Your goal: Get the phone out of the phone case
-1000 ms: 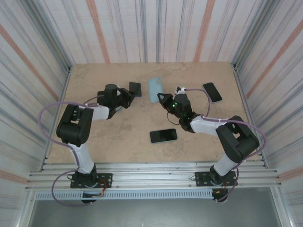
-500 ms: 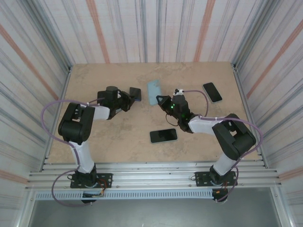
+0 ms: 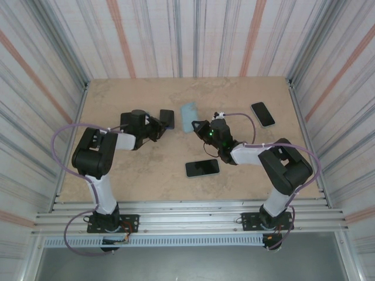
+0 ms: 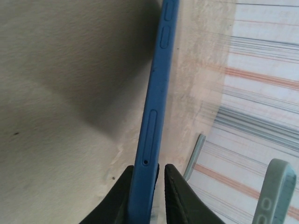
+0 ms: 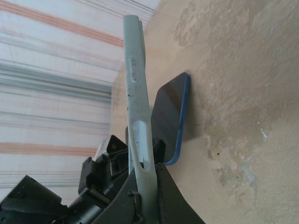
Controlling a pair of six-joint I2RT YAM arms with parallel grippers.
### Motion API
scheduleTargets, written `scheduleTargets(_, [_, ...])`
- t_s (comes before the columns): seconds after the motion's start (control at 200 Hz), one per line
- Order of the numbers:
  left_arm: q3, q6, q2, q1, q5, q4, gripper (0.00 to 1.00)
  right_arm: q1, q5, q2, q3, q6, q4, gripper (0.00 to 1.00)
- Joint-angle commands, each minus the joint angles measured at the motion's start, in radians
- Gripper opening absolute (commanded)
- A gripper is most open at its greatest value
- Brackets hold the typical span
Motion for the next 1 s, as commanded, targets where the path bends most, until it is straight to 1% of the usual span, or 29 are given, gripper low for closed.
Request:
scheduleTargets(0.0, [-0.015,0.051,-0.051,0.008,0.008,-0.035,0.25,0.008,0.006,0.029,0.036,0.019,0.021,0.04])
scheduleTargets(0.261, [-0.018,0.117,-0.095,0.012,-0.011,-0.15,0.32,0.021,0.02,0.073,0.068,0.008,-0.012,0.03])
scheduleTargets(0.511, [-0.047,0.127,-0.097,0.024,-0.013,-0.161,0.38,0.032,0.071,0.126,0.116,0.003,-0.09,0.04])
scheduleTargets(0.997, [-0.063,0.146,-0.098,0.058,0.008,-0.159,0.46,0.033,0.096,0.249,0.188,-0.018,-0.088,0.04])
